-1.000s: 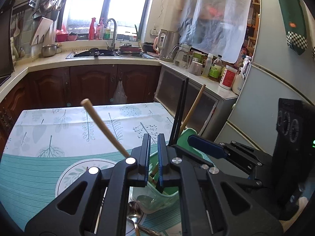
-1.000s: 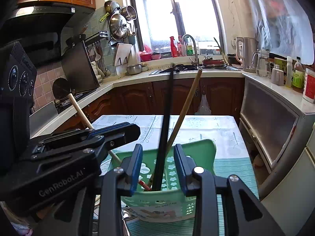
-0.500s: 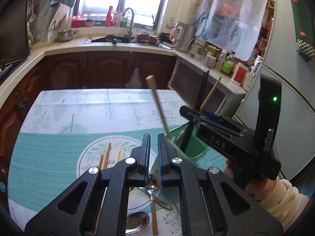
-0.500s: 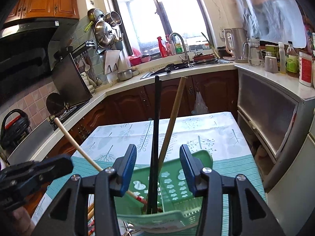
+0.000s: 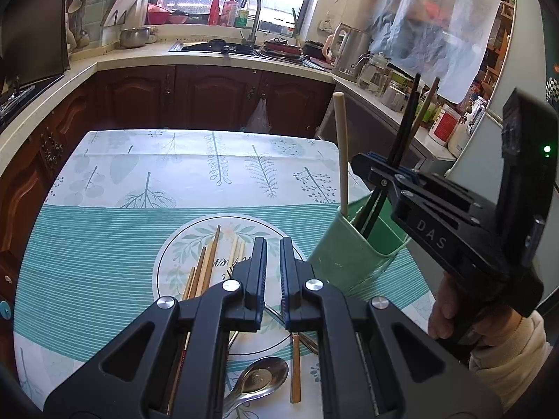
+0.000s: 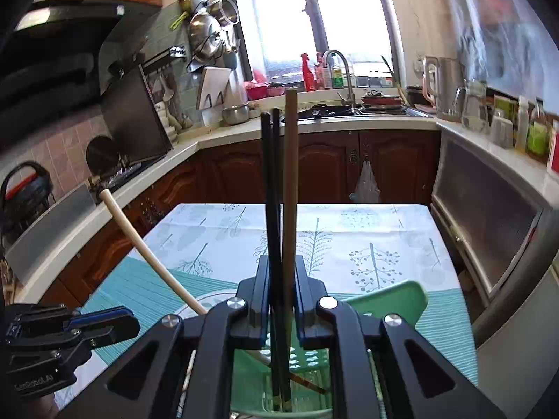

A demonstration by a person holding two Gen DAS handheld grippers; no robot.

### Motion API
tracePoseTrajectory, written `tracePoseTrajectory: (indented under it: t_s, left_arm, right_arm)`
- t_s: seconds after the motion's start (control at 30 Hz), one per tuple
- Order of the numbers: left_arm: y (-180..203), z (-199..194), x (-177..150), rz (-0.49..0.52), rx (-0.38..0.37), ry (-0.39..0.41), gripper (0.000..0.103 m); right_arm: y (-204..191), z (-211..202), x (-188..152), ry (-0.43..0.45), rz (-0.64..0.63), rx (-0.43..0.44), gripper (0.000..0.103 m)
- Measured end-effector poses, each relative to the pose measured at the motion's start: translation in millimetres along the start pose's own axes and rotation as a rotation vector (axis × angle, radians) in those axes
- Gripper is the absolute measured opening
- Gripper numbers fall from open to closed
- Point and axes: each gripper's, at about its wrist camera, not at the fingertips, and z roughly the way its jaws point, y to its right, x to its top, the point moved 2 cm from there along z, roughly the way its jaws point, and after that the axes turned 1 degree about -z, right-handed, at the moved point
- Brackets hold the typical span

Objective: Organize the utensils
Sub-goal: 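Lower the chopsticks into the green holder and open both tools, then move both tools back over the utensil pile on the plate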

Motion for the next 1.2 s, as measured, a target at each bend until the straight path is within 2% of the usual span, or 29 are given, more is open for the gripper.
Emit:
tracePoseTrajectory:
  t_s: [0.13,0.3,0.37,0.47,0.53,0.6,0.67,0.97,1.1,1.2]
  left_arm:
    - [0,0,-1,0.005,-0.002,-0.001,0.005]
    - [0,-5,-2,0.001,0.001,-0.002,0.005]
    - [-2,-7,-2,-0.004,0.003,0.000,0.005]
    - [-5,-12,-1,-0.013,0.008,0.007,0.005]
    - [-7,-16,0,-0.022,0.010,0.015,0.005]
    - [-10,-20,0,-0.035,0.011,0.020,0.005]
    - [-13,-22,1,-0.047,0.013,0.017,0.005]
    - [-22,-44,9,-0.018,0.150,-0.045,0.005]
    - [-35,-56,9,-0.028,0.186,-0.082,0.005]
    - [-47,-61,6,-0.043,0.185,-0.114,0.005]
  right_arm:
    - [-22,-11,4,0.009,-0.101,-0.040,0.011]
    - [-54,-18,5,-0.003,-0.256,-0.129,0.011]
    - [-62,-17,5,-0.019,-0.275,-0.134,0.011]
    - [-65,-19,8,-0.030,-0.236,-0.100,0.014]
    - [-63,-22,12,-0.020,-0.202,-0.093,0.021]
    - [-60,-27,17,-0.005,-0.161,-0.072,0.033]
    - [-56,-32,23,0.012,-0.120,-0.036,0.037]
    - [-68,-59,27,0.049,-0.088,0.031,0.037]
    - [-76,-68,21,0.034,-0.083,0.053,0.037]
    - [-81,-74,16,0.022,-0.075,0.071,0.037]
